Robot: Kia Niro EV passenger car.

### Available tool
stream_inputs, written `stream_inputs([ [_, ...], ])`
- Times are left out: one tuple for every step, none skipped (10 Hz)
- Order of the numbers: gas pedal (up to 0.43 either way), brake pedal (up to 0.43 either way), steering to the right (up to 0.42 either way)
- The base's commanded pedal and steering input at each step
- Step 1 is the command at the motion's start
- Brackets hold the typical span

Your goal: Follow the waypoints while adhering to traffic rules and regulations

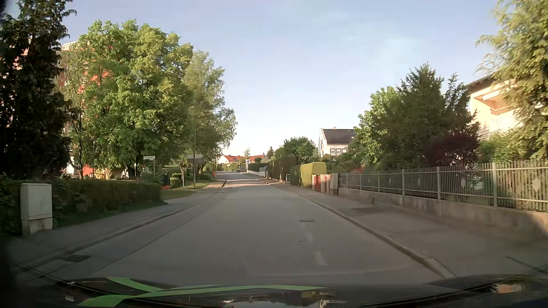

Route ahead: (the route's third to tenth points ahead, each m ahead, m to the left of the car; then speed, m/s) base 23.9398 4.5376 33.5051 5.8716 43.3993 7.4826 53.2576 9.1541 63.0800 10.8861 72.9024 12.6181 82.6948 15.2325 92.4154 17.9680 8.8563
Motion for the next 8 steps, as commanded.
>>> stream_inputs([
  [0.209, 0.000, -0.019],
  [0.209, 0.000, -0.019],
  [0.209, 0.000, -0.022],
  [0.209, 0.000, -0.024],
  [0.209, 0.000, -0.025],
  [0.209, 0.000, -0.025],
  [0.197, 0.000, -0.026],
  [0.189, 0.000, -0.026],
])
